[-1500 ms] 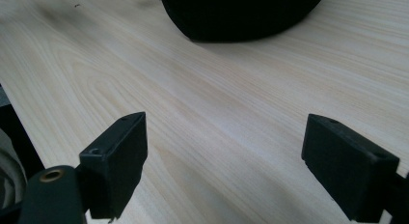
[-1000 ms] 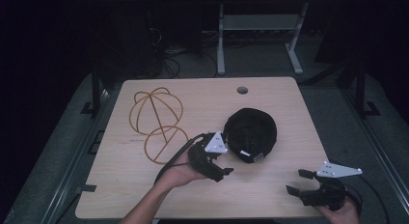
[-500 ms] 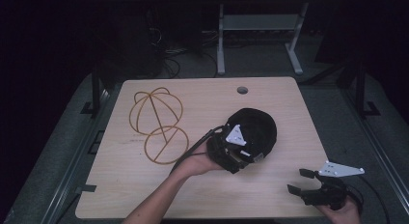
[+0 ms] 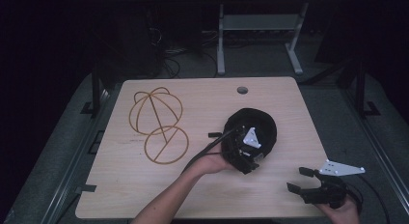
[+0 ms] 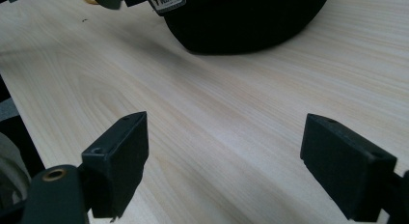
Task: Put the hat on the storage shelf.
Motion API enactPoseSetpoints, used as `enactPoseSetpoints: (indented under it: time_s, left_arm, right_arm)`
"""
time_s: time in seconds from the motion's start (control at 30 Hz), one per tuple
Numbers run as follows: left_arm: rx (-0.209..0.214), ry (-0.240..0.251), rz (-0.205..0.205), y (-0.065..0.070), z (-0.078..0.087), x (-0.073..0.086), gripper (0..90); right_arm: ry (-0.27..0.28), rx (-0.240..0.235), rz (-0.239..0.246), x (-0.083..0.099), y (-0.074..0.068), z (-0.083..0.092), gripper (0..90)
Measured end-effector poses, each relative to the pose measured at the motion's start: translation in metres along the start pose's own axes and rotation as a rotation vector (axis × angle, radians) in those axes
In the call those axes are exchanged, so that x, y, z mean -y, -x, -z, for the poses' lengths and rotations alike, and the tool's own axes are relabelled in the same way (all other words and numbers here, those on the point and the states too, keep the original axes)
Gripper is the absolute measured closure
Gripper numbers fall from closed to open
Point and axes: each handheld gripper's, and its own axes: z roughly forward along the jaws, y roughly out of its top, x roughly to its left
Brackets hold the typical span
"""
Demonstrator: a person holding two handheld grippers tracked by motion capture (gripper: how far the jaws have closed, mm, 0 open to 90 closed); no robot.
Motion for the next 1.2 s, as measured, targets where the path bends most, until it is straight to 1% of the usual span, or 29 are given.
enactPoseSetpoints:
  time_s: [0.03,0.07,0.1,0.13,0.2,0.23,0.27,0.37,0.53,0.57,0.6,0.67,0.77,0.8,0.9,0.97,1.1,1.13,1.2]
  left_arm:
    - [0.004,-0.010,-0.013,0.000,-0.003,0.000,30.8]
    - [0.004,-0.010,-0.013,0.000,-0.003,0.000,33.9]
    - [0.011,-0.020,-0.016,0.000,-0.005,0.001,33.9]
    - [0.015,-0.032,-0.023,-0.001,-0.007,0.001,36.9]
    - [0.009,-0.036,-0.016,-0.002,-0.009,0.001,39.1]
    - [0.003,-0.030,-0.011,-0.003,-0.010,0.001,39.1]
    - [-0.001,-0.030,-0.013,-0.004,-0.010,0.000,41.1]
    - [-0.007,-0.035,-0.006,-0.006,-0.014,-0.001,41.8]
    - [0.004,-0.045,0.003,-0.007,-0.019,-0.003,42.7]
    - [0.005,-0.047,0.003,-0.007,-0.019,-0.002,43.4]
    - [0.004,-0.057,-0.007,-0.007,-0.020,-0.002,44.4]
    - [-0.002,-0.065,-0.022,-0.005,-0.021,-0.002,49.1]
    - [0.016,-0.072,-0.025,-0.005,-0.023,-0.002,58.0]
    - [0.022,-0.072,-0.021,-0.004,-0.023,-0.002,61.1]
    - [0.025,-0.076,-0.025,-0.003,-0.021,-0.003,67.9]
    - [0.030,-0.076,-0.025,-0.003,-0.020,-0.003,71.5]
    - [0.043,-0.067,-0.019,-0.005,-0.017,-0.003,76.7]
    - [0.048,-0.072,-0.021,-0.005,-0.016,-0.004,77.6]
    - [0.052,-0.068,-0.025,-0.005,-0.013,-0.005,79.7]
  right_arm:
    - [0.007,0.004,-0.004,0.000,0.000,0.001,17.1]
    - [0.013,0.001,-0.005,0.000,-0.001,0.001,17.1]
    - [0.013,0.001,-0.005,0.000,-0.001,0.001,17.1]
    - [0.019,0.005,-0.004,-0.001,-0.001,0.001,17.1]
    - [0.025,0.009,-0.003,-0.001,0.000,0.001,17.1]
    - [0.023,0.007,-0.005,-0.001,0.000,0.000,17.1]
    - [0.021,0.006,-0.005,-0.001,0.000,0.000,17.1]
    - [0.015,0.005,-0.001,-0.001,0.000,-0.002,17.1]
    - [0.015,0.012,0.003,-0.002,-0.001,-0.004,17.1]
    - [0.016,0.013,0.007,-0.002,-0.001,-0.005,17.1]
    - [0.017,0.012,0.007,-0.002,-0.001,-0.005,17.1]
    - [0.022,0.005,0.001,-0.002,-0.001,-0.005,17.1]
    - [0.024,-0.013,-0.016,0.000,0.001,-0.006,17.1]
    - [0.023,-0.014,-0.018,0.000,0.002,-0.006,17.0]
    - [0.027,-0.018,-0.024,0.001,0.003,-0.006,17.0]
    - [0.041,-0.020,-0.023,0.001,0.003,-0.005,17.0]
    - [0.054,-0.007,-0.012,0.001,0.001,-0.005,16.8]
    - [0.053,-0.007,-0.011,0.001,0.001,-0.006,16.8]
    - [0.049,-0.008,-0.012,0.000,0.000,-0.007,16.7]
